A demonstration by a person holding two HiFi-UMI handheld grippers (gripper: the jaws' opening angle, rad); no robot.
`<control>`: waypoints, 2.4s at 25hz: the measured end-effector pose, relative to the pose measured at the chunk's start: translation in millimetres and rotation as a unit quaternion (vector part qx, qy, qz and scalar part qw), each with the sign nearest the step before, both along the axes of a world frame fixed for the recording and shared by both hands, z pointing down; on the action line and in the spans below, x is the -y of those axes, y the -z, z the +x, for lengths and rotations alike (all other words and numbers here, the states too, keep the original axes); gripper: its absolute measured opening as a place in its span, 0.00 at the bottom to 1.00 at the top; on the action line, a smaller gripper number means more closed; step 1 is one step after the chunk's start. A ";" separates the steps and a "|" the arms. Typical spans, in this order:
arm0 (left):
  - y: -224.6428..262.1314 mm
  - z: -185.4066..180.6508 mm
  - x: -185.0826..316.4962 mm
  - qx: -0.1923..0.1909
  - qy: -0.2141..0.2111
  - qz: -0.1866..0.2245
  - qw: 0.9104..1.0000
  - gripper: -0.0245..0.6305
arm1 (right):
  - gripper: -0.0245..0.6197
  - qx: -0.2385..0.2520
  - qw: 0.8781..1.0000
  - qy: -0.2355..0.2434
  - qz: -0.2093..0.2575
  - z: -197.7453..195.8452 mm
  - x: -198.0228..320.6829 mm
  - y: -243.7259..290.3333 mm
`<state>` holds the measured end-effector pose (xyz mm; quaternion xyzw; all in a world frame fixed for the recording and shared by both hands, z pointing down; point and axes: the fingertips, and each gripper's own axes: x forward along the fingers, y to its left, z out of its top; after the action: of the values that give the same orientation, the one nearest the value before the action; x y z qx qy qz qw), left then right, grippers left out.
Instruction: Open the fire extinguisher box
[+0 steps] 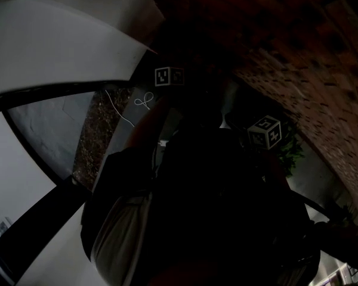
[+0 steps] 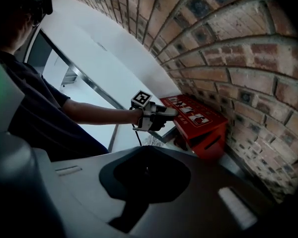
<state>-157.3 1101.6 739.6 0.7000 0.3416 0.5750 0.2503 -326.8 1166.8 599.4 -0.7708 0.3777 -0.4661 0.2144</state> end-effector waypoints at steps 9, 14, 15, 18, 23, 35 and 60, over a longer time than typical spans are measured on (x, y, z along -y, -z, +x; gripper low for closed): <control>23.7 17.9 -15.4 -0.035 -0.027 0.013 0.999 0.47 | 0.04 -0.015 1.000 -0.018 -0.010 -0.5 -19.0 -2.0; 37.4 28.7 -27.3 -0.062 -0.059 0.031 0.996 0.47 | 0.04 -0.040 0.998 -0.033 -0.026 5.7 -27.8 3.7; 40.1 31.3 -31.0 -0.070 -0.069 0.035 0.995 0.47 | 0.04 -0.042 0.998 -0.040 -0.023 7.0 -30.0 6.6; 50.4 42.2 -43.6 -0.086 -0.087 0.037 0.992 0.47 | 0.04 -0.039 0.997 -0.056 -0.023 5.8 -40.2 4.2; 59.7 59.8 -60.5 -0.125 -0.129 0.046 0.983 0.47 | 0.04 -0.019 0.997 -0.068 -0.030 -5.3 -45.4 -4.7; 71.7 67.3 -88.6 -0.239 -0.308 0.117 0.913 0.47 | 0.04 -0.012 0.997 -0.061 -0.043 -9.7 -40.2 -5.1; 139.6 51.6 -73.7 -0.306 -0.234 0.102 0.917 0.04 | 0.04 -0.041 0.999 0.015 -0.024 -13.3 -40.8 -5.1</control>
<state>-105.7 1175.3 599.9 0.7635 0.4949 0.4069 -0.0806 -340.1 1207.6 604.5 -0.7885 0.3866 -0.4460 0.1726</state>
